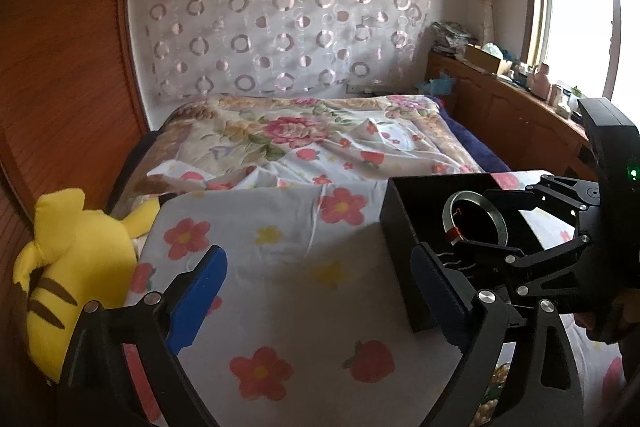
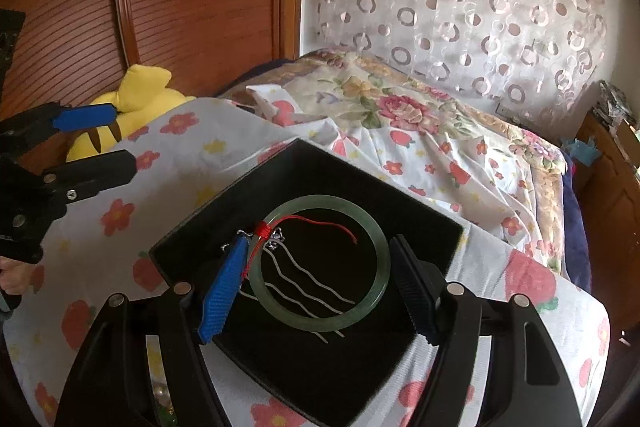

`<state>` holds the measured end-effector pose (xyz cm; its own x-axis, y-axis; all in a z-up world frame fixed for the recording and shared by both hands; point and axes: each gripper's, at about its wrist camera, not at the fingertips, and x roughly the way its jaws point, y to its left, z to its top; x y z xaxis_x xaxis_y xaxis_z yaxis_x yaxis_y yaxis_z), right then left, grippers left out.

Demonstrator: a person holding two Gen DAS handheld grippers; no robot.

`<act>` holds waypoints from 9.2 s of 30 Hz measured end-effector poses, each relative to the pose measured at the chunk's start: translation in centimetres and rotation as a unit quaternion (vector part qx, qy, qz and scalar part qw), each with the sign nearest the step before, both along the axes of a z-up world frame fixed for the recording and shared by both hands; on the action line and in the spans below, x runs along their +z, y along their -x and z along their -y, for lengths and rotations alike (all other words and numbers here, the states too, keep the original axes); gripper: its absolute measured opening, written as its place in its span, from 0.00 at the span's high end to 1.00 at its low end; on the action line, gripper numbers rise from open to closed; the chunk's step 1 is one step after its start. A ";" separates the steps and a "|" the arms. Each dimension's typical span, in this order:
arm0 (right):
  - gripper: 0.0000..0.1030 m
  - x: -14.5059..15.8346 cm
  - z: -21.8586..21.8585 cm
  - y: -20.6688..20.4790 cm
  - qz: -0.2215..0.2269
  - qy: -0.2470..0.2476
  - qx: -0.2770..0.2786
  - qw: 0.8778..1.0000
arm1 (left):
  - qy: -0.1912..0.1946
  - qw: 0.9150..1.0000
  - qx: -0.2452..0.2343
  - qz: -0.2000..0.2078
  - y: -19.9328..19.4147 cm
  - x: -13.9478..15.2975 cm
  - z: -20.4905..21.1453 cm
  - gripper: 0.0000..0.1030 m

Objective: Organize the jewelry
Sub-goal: 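Carry hairpin and jade bangle into the black box while both grippers open, then move the left gripper to the brown wooden bead bracelet, then grasp the bead bracelet with the left gripper while the right gripper approaches the gold chain, then lift the bead bracelet with the left gripper while the right gripper lifts the gold chain, then lower bracelet and gold chain into the black box while both grippers open, then withdraw the left gripper while the right gripper reaches for the silver bangle in the dish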

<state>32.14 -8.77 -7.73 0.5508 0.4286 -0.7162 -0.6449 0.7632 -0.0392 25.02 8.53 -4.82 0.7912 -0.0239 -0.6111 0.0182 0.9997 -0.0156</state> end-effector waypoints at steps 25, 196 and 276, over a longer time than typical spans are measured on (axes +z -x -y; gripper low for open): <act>0.22 -0.3 -0.1 -0.4 -0.013 -0.003 -0.001 1.000 | 0.003 1.000 0.005 -0.014 1.9 -1.6 0.3 0.12; 0.94 21.9 6.9 12.9 0.221 -0.077 0.003 0.972 | 0.047 0.986 -0.115 0.113 12.4 9.4 7.0 0.88; 0.65 1.9 8.7 9.5 -0.003 -0.069 -0.047 0.997 | -0.004 0.999 -0.041 -0.005 2.9 0.2 7.2 0.09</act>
<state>22.60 -17.46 -5.85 0.5889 0.4697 -0.6577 -0.5700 0.8183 0.0739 22.14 1.36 -4.63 0.7809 -0.0830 -0.6191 0.0993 0.9950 -0.0082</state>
